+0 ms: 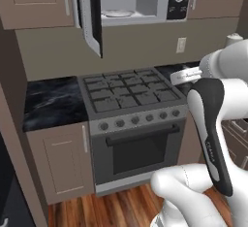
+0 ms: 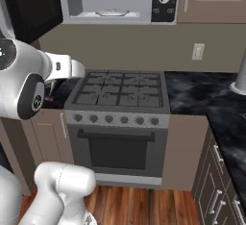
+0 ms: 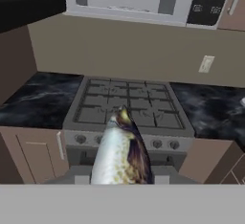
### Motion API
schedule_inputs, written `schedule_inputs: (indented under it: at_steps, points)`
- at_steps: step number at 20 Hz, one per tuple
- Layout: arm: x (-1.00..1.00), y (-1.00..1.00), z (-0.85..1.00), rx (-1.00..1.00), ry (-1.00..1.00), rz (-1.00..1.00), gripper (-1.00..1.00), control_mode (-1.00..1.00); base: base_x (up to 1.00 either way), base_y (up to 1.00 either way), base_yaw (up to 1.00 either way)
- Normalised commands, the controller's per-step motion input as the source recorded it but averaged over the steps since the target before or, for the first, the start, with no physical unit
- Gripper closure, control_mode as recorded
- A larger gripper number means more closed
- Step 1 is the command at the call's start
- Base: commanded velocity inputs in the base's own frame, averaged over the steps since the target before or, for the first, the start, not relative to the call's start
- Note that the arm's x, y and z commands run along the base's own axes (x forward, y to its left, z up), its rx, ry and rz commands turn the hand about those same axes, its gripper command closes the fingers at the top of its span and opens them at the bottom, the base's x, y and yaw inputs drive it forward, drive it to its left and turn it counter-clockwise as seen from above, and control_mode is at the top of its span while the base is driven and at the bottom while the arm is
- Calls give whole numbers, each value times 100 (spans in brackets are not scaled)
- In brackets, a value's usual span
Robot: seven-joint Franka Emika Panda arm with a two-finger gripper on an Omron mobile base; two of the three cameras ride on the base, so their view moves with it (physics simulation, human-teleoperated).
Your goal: Transport the fish from the fridge to the microwave and turn on the microwave.
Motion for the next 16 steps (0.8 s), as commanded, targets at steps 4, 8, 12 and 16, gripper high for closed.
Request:
schedule_inputs:
  at_steps: [4,8,12,16]
  points:
    - [0,0,0,0,0,0,100,100,31,-7,0]
    - [0,0,0,0,0,0,100,100,31,-1,0]
    - [0,0,0,0,0,0,100,100,54,-18,0]
    - [0,0,0,0,0,0,100,100,56,-20,0]
